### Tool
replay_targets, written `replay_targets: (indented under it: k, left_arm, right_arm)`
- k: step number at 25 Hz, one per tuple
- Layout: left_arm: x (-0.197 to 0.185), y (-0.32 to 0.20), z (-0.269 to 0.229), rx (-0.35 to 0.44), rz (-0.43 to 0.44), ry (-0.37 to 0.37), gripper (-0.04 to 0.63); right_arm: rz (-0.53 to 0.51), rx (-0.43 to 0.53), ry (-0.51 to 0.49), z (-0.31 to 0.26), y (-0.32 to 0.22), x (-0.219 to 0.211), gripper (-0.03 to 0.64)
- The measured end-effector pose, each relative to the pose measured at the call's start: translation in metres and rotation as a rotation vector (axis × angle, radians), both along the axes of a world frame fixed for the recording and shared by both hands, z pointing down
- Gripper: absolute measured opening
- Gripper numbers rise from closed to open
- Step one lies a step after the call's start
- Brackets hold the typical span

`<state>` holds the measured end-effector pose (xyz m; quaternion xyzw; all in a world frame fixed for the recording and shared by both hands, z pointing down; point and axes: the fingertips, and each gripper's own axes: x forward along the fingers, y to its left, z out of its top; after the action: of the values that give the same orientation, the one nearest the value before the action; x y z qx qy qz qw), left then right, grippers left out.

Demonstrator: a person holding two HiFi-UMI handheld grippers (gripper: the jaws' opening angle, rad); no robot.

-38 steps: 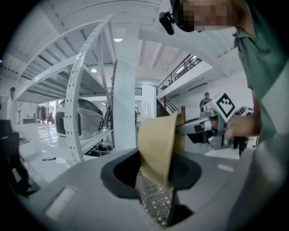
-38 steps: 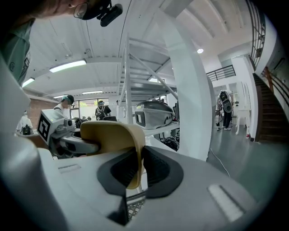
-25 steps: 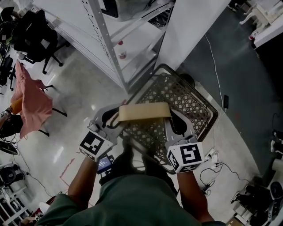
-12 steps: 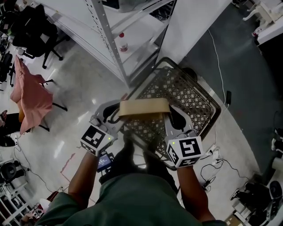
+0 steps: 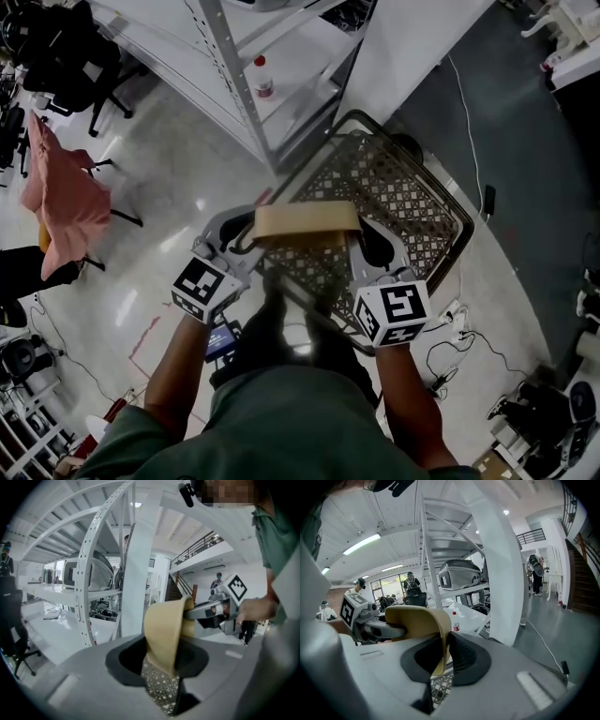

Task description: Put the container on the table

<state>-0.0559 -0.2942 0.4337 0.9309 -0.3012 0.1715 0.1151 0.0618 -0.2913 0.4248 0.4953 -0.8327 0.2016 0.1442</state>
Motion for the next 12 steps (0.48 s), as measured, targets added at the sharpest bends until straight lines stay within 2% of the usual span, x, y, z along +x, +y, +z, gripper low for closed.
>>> replay_targets:
  k: [12]
  left_arm:
    - [-0.010, -0.010, 0.031, -0.045, -0.011, -0.006, 0.129]
  right_arm:
    - [-0.009, -0.042, -0.001, 0.032, -0.012, -0.010, 0.034]
